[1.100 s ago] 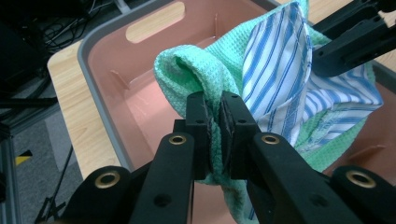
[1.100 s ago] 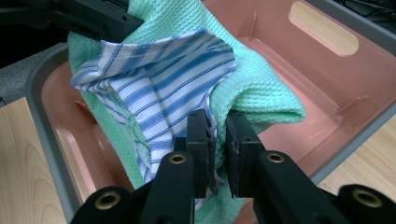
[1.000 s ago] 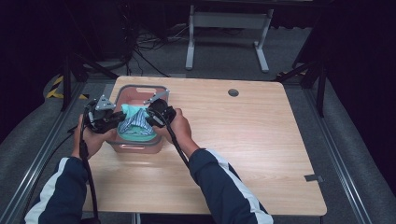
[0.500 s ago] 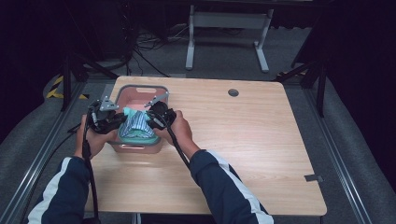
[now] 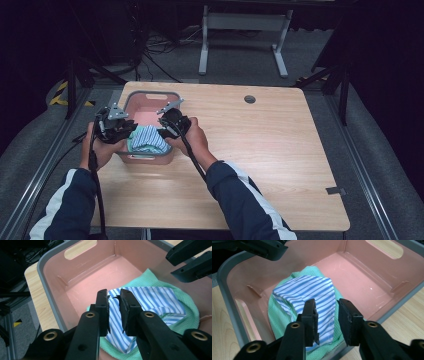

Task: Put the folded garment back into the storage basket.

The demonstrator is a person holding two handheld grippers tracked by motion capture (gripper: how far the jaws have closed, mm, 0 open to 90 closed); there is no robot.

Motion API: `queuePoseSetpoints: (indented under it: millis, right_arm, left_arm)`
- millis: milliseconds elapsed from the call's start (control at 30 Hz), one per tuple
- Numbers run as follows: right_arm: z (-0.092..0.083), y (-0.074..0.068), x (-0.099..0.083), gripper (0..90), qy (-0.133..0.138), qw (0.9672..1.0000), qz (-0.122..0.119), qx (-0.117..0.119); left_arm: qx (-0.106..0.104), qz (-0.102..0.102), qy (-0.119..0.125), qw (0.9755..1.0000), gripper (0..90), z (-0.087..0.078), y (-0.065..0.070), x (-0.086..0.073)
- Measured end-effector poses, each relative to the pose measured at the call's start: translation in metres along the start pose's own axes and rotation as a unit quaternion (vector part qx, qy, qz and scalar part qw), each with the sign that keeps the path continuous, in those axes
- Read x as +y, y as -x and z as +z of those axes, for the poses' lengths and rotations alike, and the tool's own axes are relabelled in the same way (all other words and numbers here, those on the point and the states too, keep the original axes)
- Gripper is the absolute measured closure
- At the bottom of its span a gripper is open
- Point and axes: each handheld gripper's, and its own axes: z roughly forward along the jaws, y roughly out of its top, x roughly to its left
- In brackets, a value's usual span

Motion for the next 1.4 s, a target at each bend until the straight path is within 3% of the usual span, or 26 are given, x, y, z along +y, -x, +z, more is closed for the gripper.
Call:
queuePoseSetpoints:
  millis: [267, 533, 633, 833, 900, 967, 1400]
  right_arm:
    - [-0.019, 0.000, -0.001, 61.5, 0.007, 0.9998, -0.015, -0.007]
    - [-0.050, 0.009, -0.014, 48.8, 0.020, 0.9991, -0.034, -0.012]
    - [-0.064, 0.014, -0.025, 44.3, 0.019, 0.9985, -0.050, -0.015]
    - [-0.085, 0.022, -0.041, 37.1, 0.018, 0.9974, -0.056, -0.043]
    - [-0.096, 0.026, -0.050, 35.2, 0.022, 0.9966, -0.061, -0.051]
    - [-0.108, 0.032, -0.059, 32.9, 0.022, 0.9959, -0.063, -0.062]
    - [-0.150, 0.059, -0.109, 30.4, 0.010, 0.9940, -0.052, -0.095]
  left_arm:
    - [-0.005, 0.006, 0.018, 0.9998, 72.5, -0.010, 0.006, 0.002]
    - [-0.013, 0.025, 0.027, 0.9993, 59.6, -0.016, 0.028, 0.009]
    - [-0.017, 0.044, 0.023, 0.9986, 52.5, -0.018, 0.041, 0.013]
    - [-0.036, 0.051, 0.032, 0.9975, 40.2, -0.021, 0.062, 0.018]
    - [-0.046, 0.048, 0.041, 0.9969, 31.3, -0.022, 0.070, 0.020]
    - [-0.054, 0.057, 0.038, 0.9962, 27.5, -0.022, 0.079, 0.023]
    - [-0.077, 0.108, 0.042, 0.9903, 24.6, -0.016, 0.117, 0.028]
